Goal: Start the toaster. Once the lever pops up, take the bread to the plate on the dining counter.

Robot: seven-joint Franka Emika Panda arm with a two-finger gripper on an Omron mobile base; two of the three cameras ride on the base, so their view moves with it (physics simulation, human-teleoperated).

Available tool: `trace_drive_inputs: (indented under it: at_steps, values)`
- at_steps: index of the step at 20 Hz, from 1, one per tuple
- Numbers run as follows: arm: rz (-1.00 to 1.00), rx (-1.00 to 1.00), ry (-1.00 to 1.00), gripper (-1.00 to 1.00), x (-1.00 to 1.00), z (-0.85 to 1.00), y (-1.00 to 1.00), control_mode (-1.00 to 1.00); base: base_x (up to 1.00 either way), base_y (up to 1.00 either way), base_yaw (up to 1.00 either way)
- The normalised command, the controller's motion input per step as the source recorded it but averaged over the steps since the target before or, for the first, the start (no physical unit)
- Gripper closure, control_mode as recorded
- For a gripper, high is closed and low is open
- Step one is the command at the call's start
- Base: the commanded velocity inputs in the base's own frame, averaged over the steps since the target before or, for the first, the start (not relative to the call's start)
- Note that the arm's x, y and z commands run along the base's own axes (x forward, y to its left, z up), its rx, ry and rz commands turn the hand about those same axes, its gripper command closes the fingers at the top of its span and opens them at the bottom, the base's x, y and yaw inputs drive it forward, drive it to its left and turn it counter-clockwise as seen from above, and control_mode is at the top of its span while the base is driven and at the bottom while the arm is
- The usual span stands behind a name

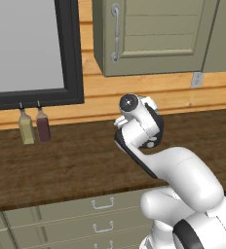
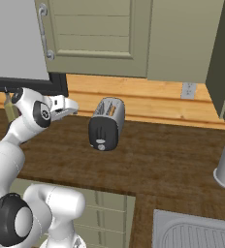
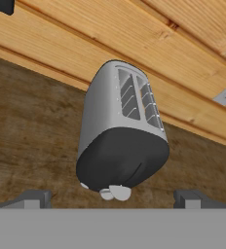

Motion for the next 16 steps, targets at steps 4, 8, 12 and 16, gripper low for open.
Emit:
trace_drive_inputs:
  at_steps: [4,8,12,16]
  values:
    - [0.0,0.0,0.0,-1.0,0.0,0.0,0.0,-1.0,0.0,0.0,0.0]
    - [0.0,0.0,0.0,-1.0,0.0,0.0,0.0,-1.0,0.0,0.0,0.0]
    - [0.0,0.0,0.0,-1.0,0.0,0.0,0.0,-1.0,0.0,0.0,0.0]
    - [0.0,0.0,0.0,-1.0,0.0,0.0,0.0,-1.0,0.0,0.0,0.0]
